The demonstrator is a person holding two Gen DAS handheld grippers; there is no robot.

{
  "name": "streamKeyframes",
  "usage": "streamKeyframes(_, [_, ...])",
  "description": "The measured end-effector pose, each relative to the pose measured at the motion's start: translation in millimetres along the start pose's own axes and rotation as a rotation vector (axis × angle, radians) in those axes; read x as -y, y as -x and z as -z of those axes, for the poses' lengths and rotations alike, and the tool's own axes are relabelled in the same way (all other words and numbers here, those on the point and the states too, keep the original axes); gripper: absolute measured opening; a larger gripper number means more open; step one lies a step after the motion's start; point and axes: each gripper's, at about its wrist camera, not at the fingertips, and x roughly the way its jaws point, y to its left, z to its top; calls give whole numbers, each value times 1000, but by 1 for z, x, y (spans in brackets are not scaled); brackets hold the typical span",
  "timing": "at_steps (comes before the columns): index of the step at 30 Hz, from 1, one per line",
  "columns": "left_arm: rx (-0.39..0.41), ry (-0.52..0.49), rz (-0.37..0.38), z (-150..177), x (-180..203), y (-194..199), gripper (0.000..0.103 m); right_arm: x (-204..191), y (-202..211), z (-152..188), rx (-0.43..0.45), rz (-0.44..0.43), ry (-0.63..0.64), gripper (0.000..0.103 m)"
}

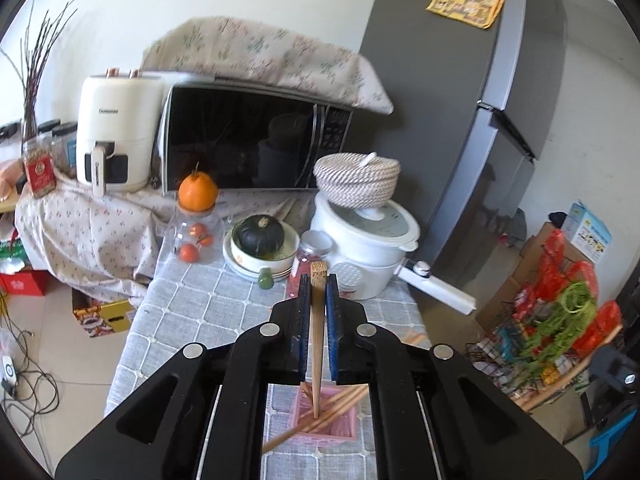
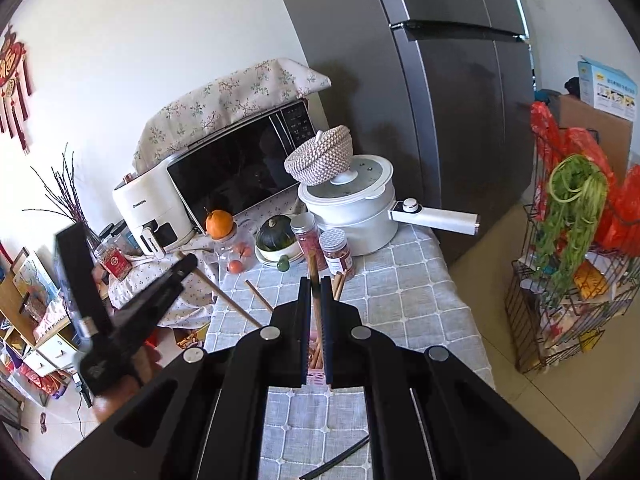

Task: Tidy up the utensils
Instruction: 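Lift both chopsticks upright and lower them into the pink holder, then open both tools and lift them away from the pink holder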

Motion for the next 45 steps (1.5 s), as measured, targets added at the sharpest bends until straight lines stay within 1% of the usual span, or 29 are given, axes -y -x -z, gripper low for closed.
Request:
streamKeyframes(2, [-33,-25,3,9,1,-15,8,-1,-7,0,-6,-5,-7,5])
streamKeyframes(4, [-105,-64,27,23,5,-29,10,-1,-12,-2,-12,-12,-13,5])
streamKeyframes(5, [-106,-71,14,26,5,-30,11,-2,-14,-2,-15,-16,-16,5])
streamKeyframes(7, [-71,-63,0,30,0,-22,12,-3,-16,-3,-13,-20,-17,5])
streamKeyframes(9, [-38,-37,10,28,-4,-9,15,-6,-17,-5,-10,-24,-15,5])
streamKeyframes(14, [38,30,32,21,-17,28,15,-15,-19,-7,-3,-30,-9,5])
streamKeyframes(17, [33,46,29,23,-21,37,16,-22,-21,-9,2,-29,-2,5])
streamKeyframes(21, [34,79,13,34,-32,44,19,-28,-30,-12,6,-26,1,5])
streamKeyframes(23, [33,79,2,35,-36,44,19,-31,-39,-11,6,-21,2,5])
streamKeyframes(25, [31,96,6,34,-43,43,21,-34,-49,-11,9,-8,8,5])
streamKeyframes(32, [-9,120,7,39,-57,33,22,-34,-94,-2,-35,-3,-21,5])
streamKeyframes(35, [-20,115,5,40,-57,29,24,-34,-110,2,-47,-22,-39,6])
streamKeyframes(38, [-35,102,11,42,-54,27,26,-35,-120,8,-56,-20,-14,9])
streamKeyframes(41, [-39,76,23,45,-45,28,27,-34,-118,14,-50,14,13,9])
streamKeyframes(45, [-32,40,44,49,-28,34,32,-31,-105,19,-21,66,55,9])
